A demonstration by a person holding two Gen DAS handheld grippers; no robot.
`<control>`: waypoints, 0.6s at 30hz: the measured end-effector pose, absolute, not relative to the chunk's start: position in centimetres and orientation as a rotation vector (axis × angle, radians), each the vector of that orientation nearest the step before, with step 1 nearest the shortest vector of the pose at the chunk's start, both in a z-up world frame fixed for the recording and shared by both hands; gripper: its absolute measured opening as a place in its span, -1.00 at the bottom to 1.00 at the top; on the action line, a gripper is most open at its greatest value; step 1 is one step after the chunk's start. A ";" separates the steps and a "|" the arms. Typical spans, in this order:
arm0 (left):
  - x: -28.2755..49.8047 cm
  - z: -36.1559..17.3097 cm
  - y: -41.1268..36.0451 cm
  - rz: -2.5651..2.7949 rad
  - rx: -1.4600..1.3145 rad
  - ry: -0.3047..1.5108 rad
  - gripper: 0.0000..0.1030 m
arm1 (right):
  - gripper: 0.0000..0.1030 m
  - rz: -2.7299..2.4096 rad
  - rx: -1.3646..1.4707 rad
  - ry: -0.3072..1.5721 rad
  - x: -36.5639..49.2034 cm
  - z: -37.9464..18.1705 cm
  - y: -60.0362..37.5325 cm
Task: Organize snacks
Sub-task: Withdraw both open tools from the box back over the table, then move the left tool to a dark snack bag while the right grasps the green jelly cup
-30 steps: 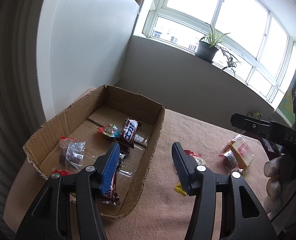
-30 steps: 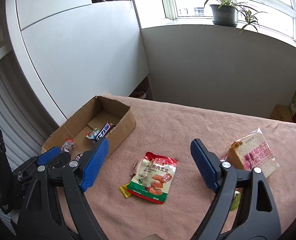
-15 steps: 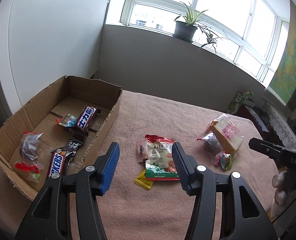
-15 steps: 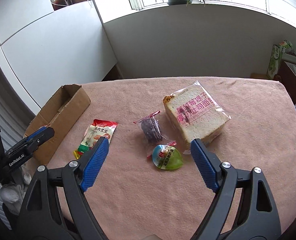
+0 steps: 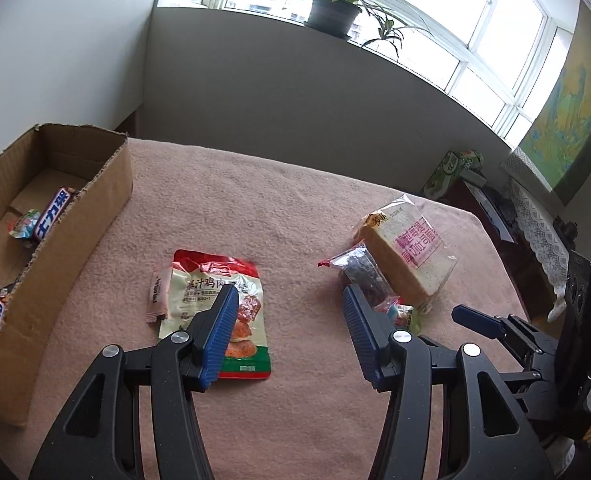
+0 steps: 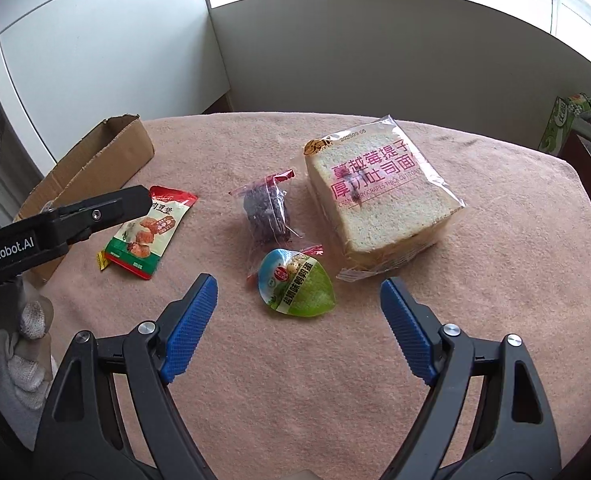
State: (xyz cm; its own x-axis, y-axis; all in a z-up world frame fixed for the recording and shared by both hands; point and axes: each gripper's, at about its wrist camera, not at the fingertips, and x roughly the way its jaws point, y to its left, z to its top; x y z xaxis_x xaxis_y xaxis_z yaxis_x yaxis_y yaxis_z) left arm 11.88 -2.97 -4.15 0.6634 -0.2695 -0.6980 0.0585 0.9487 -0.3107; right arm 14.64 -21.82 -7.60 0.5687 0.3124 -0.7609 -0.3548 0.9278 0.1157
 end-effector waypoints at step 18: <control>16.6 -6.1 -8.3 -0.222 -0.278 0.951 0.12 | 0.59 0.452 -0.070 0.906 15.7 -8.9 -22.5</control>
State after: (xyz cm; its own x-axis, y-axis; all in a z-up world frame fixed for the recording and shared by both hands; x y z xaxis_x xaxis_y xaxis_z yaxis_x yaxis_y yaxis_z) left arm 16.63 -8.25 -6.12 0.5627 -0.3070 -0.7676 0.0643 0.9419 -0.3296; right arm 15.70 -22.47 -8.88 0.5301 0.3491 -0.7727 -0.4070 0.9042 0.1293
